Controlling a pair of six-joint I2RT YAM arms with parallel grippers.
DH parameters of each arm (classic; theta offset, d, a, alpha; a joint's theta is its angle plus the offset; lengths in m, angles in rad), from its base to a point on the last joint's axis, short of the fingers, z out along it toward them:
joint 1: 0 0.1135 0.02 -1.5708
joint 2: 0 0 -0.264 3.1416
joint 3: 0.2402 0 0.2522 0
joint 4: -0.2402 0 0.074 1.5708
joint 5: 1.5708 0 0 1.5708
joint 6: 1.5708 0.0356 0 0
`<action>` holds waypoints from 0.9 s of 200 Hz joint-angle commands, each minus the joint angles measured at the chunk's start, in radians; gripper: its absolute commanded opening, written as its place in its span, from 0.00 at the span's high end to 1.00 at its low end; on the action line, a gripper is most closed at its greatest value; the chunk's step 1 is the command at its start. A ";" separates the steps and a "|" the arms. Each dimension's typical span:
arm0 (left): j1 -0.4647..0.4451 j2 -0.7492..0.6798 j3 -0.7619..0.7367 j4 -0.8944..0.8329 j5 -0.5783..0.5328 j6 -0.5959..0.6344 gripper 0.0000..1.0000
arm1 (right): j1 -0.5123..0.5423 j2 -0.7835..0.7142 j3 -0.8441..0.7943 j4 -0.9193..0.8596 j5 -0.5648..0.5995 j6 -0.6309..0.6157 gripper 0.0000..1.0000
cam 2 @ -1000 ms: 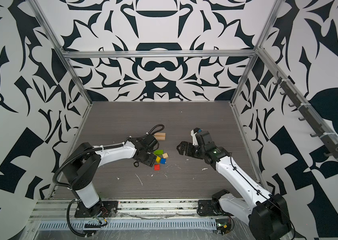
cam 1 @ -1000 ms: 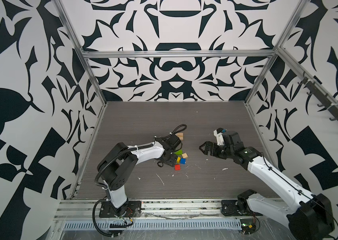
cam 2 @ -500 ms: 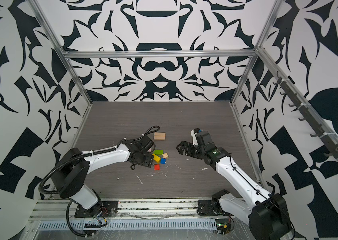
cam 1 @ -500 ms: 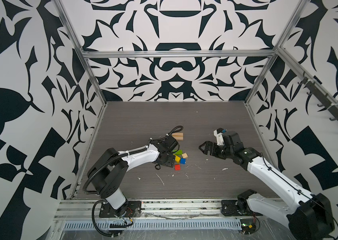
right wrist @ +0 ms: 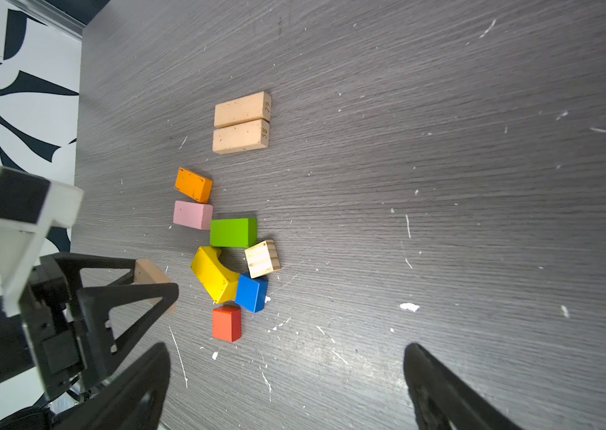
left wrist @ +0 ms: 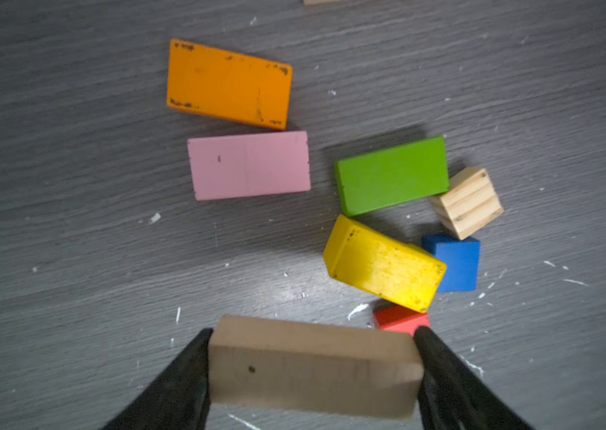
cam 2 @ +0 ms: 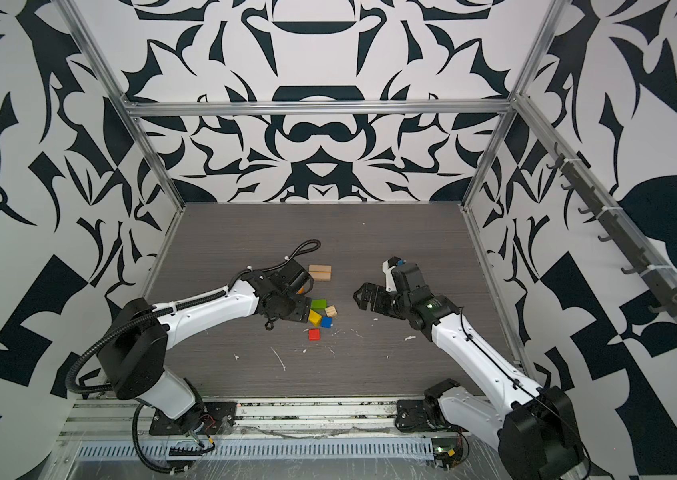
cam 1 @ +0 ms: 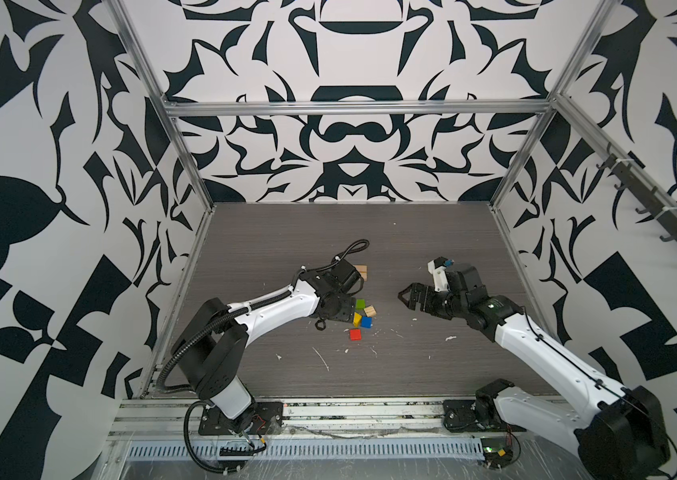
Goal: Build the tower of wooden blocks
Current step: 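Close the left gripper on the plain wooden block and lift it, then carry the plain wooden block over the two-block stack with the left gripper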
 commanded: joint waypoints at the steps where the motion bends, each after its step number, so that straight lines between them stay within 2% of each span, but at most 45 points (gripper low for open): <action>1: -0.003 0.013 0.050 -0.039 0.003 -0.016 0.49 | 0.003 -0.024 0.011 0.020 -0.001 0.007 0.00; 72: -0.002 0.142 0.200 -0.026 0.008 0.021 0.49 | 0.004 -0.053 0.002 0.001 0.010 -0.001 0.00; 180: 0.032 0.338 0.358 0.027 -0.058 0.011 0.52 | 0.003 -0.072 -0.001 -0.019 0.018 -0.016 0.00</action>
